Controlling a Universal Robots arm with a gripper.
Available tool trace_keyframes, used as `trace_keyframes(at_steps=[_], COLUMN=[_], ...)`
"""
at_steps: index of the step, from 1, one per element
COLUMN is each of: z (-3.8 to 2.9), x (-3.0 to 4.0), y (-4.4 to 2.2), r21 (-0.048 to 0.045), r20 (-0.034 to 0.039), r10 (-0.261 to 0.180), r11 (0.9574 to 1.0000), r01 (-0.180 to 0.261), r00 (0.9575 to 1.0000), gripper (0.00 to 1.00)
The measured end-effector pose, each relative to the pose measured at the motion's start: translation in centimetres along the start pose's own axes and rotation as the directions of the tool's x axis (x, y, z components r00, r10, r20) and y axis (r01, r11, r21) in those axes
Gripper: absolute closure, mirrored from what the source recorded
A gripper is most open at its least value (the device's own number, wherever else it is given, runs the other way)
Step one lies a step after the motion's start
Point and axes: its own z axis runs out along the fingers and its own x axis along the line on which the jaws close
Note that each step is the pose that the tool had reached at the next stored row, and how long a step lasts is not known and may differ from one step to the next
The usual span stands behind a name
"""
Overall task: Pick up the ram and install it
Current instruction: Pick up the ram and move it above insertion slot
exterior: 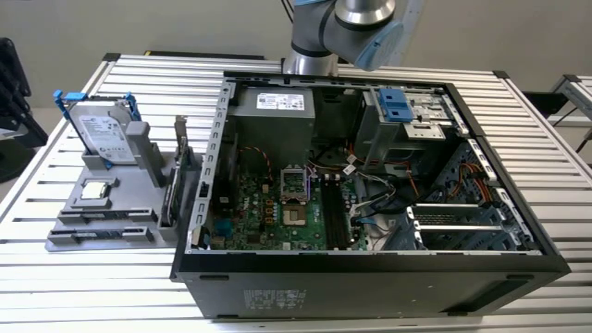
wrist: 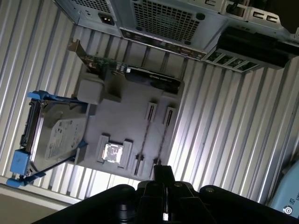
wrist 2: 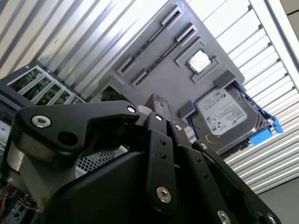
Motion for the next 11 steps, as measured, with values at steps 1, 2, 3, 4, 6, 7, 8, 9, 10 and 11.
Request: trace_keyframes(at_steps=[1,2,3,4,6,7,8,9,10,11], z=[0.00,0.00,0.00,0.00,0.00,0.00,0.00,0.00,0.00,0.00], x=[0.00,0.00,0.00,0.00,0.00,0.00,0.00,0.00,0.00,0.00], y=[0.00,0.00,0.00,0.00,0.00,0.00,0.00,0.00,0.00,0.00], r21=[-0.0001,-0.0001,-0.0001,-0.0002,-0.0002,-0.0002,-0.0003,-0.0003,-0.0004,-0.0004], r20=[0.0003,0.0005,0.0007,0.0009,0.0014,0.0016,0.0018,0.0020,0.0021,0.0023], r10=[0.005,0.010,0.014,0.019,0.027,0.031,0.035,0.039,0.042,0.046], r11=[1.0000,1.0000,0.9999,0.9998,0.9996,0.9995,0.9994,0.9992,0.9991,0.9989], r01=[-0.005,-0.010,-0.014,-0.019,-0.027,-0.031,-0.035,-0.039,-0.042,-0.046], r00=[1.0000,1.0000,0.9999,0.9998,0.9996,0.9995,0.9994,0.9992,0.9991,0.9989], gripper=[1.00,1.00,1.00,1.00,1.00,1.00,1.00,1.00,1.00,1.00])
